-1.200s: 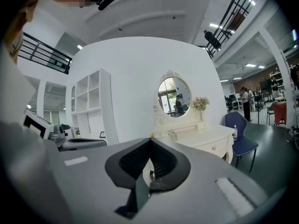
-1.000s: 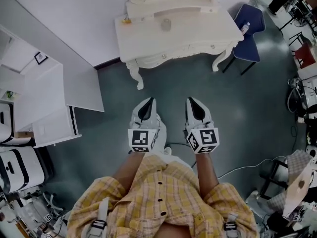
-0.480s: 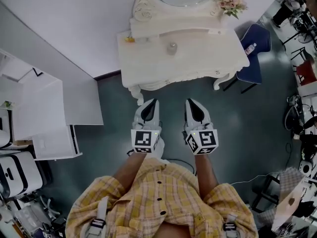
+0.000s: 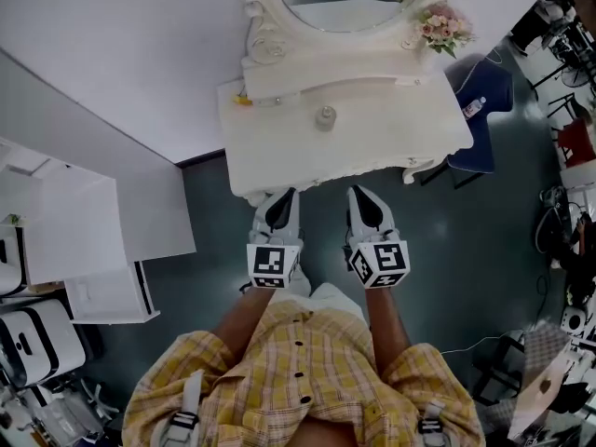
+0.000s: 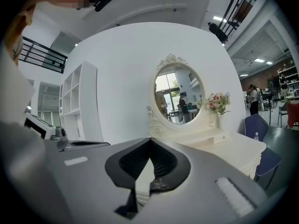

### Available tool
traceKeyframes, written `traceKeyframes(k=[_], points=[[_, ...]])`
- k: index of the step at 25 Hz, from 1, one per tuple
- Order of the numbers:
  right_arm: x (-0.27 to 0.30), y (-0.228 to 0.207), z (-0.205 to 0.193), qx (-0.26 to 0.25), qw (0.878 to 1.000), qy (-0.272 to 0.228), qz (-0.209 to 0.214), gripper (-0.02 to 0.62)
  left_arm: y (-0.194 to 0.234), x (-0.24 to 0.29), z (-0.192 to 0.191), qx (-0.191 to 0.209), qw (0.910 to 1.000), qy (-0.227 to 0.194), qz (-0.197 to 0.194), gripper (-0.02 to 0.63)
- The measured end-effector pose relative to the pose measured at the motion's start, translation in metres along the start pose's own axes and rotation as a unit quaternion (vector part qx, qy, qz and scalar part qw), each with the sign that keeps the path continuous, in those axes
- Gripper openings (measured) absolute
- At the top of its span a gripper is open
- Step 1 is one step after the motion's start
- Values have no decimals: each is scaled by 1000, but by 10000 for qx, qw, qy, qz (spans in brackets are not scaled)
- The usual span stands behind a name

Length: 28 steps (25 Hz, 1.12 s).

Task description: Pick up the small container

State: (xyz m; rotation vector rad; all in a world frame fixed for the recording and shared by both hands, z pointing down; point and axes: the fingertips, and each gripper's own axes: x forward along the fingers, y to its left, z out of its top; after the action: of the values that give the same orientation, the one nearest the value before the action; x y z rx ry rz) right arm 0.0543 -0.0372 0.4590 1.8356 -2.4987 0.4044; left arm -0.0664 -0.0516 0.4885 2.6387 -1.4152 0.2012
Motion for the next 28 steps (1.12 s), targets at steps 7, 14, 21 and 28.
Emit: traceKeyframes(k=[7,14,21,28], points=[[33,-26,1,76,9999,77,-5,2,15,38,7,-47,10000,-10,54,-2],[73,-50,5,119,9996,195,189,2,29,76,17,-122,9992,-58,387,-2],[104,-68,0,-21,9986,413,331,2,31,103,14,-206,9985,7,505,-2],[133,-91,-14,-133,9974,586,395,2,31,125,8,-242,9979,125,584,-2]])
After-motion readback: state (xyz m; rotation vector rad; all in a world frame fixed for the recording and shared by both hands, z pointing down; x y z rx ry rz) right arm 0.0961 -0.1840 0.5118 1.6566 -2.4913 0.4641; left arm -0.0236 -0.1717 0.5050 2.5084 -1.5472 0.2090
